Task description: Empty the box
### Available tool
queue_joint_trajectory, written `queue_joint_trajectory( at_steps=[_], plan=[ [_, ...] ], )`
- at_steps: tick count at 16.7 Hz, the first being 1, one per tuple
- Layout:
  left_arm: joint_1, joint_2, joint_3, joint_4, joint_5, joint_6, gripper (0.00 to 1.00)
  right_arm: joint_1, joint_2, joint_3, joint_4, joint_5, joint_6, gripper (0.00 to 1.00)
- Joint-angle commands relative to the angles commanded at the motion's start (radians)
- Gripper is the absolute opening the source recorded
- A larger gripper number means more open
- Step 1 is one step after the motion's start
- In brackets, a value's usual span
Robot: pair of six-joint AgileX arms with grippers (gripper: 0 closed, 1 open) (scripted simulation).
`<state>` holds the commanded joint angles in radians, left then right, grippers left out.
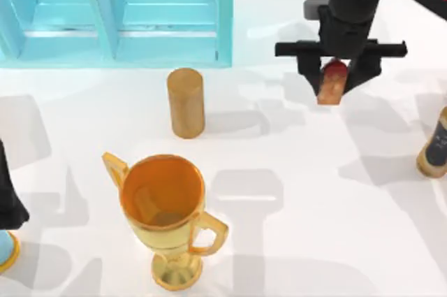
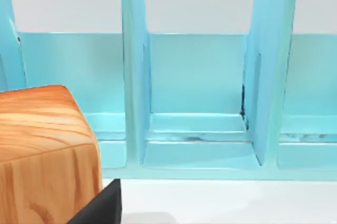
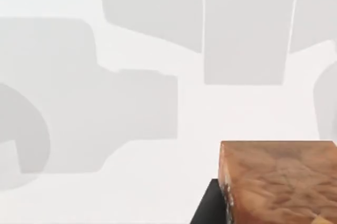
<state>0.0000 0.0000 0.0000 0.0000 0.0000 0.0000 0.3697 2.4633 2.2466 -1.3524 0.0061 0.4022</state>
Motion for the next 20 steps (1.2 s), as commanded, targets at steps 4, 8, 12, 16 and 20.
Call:
queue_joint_trajectory(
  at_steps=[4, 8, 12, 16, 20],
  plan=[
    [0.000, 0.000, 0.000, 0.000, 0.000, 0.000, 1.00, -0.004, 0.002, -0.003, 0.004, -0.003, 0.002, 0.00],
    [0.000, 0.000, 0.000, 0.000, 0.000, 0.000, 1.00, -0.001, 0.006, -0.078, 0.088, -0.002, 0.001, 0.00],
    [0.000, 0.000, 0.000, 0.000, 0.000, 0.000, 1.00, 0.001, 0.016, -0.148, 0.164, 0.000, 0.002, 0.00],
    [0.000, 0.000, 0.000, 0.000, 0.000, 0.000, 1.00, 0.001, 0.016, -0.149, 0.165, 0.000, 0.002, 0.08],
    [0.000, 0.000, 0.000, 0.000, 0.000, 0.000, 1.00, 0.001, 0.016, -0.149, 0.165, 0.000, 0.002, 0.38]
  ],
)
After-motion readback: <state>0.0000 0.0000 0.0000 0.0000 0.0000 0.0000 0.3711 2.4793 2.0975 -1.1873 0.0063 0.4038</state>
